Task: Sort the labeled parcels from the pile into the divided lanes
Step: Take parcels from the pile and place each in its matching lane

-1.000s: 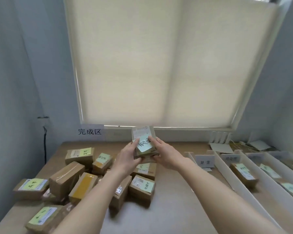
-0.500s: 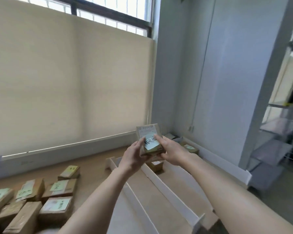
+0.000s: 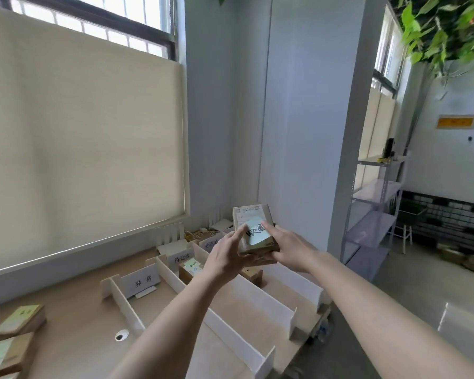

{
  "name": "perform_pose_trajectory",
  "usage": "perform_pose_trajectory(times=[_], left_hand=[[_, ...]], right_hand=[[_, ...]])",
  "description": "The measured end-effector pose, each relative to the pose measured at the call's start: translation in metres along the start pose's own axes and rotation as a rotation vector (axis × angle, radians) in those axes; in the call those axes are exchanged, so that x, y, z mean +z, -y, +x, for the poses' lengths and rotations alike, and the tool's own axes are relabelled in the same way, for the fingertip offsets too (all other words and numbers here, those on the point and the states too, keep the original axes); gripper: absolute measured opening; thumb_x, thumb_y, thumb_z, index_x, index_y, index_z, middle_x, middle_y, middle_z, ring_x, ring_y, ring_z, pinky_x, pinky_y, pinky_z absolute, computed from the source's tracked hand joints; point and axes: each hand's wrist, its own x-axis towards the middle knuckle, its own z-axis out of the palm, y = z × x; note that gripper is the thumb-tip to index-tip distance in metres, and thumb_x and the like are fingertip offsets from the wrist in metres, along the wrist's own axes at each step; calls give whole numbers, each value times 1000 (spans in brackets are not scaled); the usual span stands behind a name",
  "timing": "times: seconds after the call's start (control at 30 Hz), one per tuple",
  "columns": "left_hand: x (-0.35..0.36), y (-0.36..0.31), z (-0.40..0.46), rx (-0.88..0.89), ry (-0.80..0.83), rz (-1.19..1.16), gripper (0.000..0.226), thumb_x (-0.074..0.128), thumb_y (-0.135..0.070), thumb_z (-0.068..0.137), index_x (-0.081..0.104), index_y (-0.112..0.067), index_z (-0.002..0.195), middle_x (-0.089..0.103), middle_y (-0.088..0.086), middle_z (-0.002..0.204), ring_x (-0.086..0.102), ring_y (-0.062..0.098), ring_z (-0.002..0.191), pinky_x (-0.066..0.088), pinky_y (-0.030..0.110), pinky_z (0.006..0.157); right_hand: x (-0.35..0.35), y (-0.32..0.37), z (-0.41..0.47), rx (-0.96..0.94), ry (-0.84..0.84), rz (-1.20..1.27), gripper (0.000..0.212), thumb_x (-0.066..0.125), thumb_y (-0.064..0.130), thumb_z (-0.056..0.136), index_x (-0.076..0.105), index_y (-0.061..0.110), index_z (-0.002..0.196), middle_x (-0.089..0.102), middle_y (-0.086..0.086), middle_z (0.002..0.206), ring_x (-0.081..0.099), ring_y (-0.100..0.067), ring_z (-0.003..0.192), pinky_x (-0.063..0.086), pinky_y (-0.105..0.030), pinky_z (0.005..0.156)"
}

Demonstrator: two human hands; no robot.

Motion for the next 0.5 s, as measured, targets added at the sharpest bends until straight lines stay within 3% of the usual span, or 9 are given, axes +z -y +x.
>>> perform_pose_trajectory(times=[0.5], left_hand=[[103,55,189,-56,26,34,83,73,-39,85,27,-29,154,49,4,148,51,25,129,43,33,98]], right_hand=[[17,-131,170,11,67,-24,87,60,24,97,3,33,162,39,-1,152,48,-28,131,45,-42,106]])
